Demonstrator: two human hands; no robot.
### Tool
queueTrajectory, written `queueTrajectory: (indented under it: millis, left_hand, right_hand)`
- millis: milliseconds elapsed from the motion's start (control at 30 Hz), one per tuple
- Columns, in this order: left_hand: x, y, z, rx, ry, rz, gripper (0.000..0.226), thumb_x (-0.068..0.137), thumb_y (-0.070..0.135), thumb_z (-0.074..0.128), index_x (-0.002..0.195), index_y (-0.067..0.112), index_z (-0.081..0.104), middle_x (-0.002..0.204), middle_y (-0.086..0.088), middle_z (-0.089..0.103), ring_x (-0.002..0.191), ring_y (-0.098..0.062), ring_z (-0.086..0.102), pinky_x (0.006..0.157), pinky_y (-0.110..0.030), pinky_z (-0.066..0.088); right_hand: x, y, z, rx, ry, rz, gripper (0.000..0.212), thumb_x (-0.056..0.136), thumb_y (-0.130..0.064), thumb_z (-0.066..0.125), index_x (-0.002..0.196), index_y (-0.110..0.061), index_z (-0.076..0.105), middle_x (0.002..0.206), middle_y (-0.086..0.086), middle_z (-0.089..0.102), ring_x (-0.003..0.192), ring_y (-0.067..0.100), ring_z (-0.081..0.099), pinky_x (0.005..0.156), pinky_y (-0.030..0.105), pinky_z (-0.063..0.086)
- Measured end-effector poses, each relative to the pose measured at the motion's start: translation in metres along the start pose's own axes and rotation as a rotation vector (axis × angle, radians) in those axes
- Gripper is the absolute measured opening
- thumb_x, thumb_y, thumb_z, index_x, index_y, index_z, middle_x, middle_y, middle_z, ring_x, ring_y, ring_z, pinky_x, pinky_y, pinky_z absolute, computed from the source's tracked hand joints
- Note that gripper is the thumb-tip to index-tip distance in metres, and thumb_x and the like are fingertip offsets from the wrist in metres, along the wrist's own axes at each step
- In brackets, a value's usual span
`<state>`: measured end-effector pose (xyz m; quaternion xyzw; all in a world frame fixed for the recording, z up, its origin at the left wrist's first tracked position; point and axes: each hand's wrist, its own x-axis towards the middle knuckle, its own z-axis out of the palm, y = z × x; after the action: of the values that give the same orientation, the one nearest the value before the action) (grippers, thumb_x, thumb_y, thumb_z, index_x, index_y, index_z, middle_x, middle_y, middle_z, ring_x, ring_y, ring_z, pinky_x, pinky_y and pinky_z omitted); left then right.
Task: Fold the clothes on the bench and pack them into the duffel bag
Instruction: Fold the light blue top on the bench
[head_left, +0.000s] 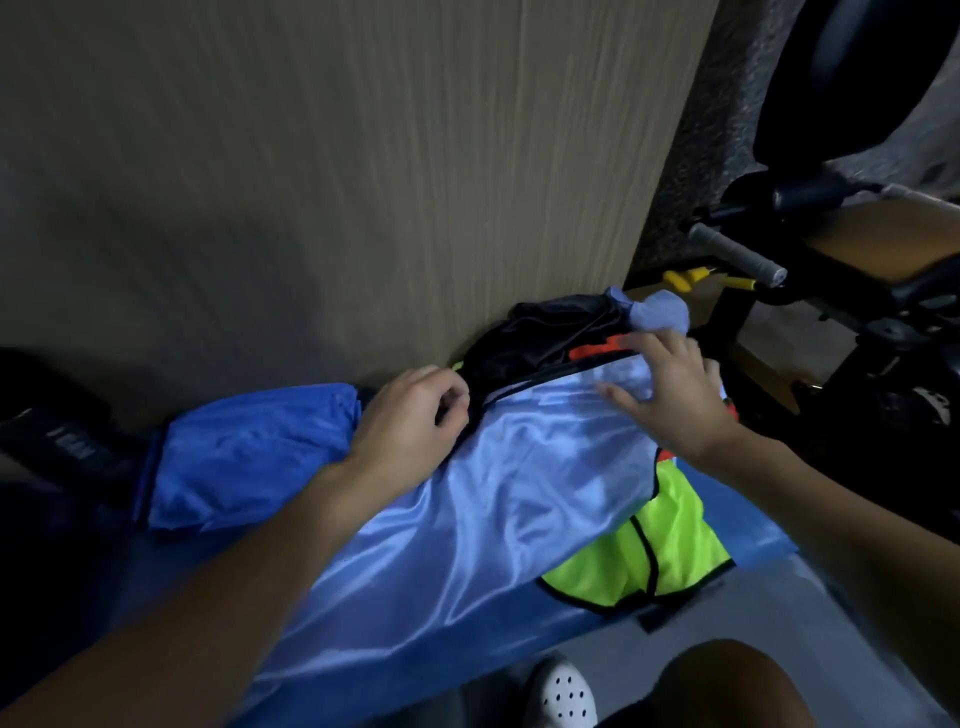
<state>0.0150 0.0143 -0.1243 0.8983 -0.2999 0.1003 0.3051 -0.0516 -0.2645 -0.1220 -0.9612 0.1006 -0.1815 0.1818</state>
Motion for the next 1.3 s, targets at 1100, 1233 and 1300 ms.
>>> queueTrajectory:
  millis: [1100,1233,1300]
  left_hand:
    - [-0.231,-0.084,-0.098,-0.419,-0.011,-0.704,0.052,0.089,0.005,0.068,0.135,0.021,0.049,0.085,0.004,0.067,0.079,-0.004,0.065,0.071,-0.020,0.052]
    - [-0.230,-0.090,-0.113,-0.531,-0.187,-0.676,0.040,0.093,0.017,0.068,0.129,0.028,0.056,0.082,0.000,0.071,0.076,-0.006,0.065,0.082,-0.027,0.051]
    - [-0.229,-0.097,-0.117,-0.456,-0.147,-0.678,0.015,0.096,0.026,0.063,0.110,0.025,0.067,0.077,0.001,0.071,0.068,-0.003,0.061,0.075,-0.030,0.050]
  right_hand:
    - [-0.115,-0.226,0.144,-0.004,-0.264,-0.675,0.054,0.082,-0.026,0.075,0.132,-0.022,0.056,0.114,-0.007,0.064,0.115,0.019,0.053,0.092,0.034,0.027]
    - [-0.115,-0.225,0.144,0.005,-0.256,-0.728,0.025,0.080,-0.011,0.066,0.100,-0.026,0.071,0.083,-0.009,0.064,0.090,0.019,0.060,0.085,0.034,0.027]
    - [-0.117,-0.214,0.143,0.023,-0.252,-0.768,0.026,0.075,-0.012,0.060,0.095,-0.025,0.070,0.083,-0.010,0.064,0.083,0.018,0.062,0.084,0.033,0.026]
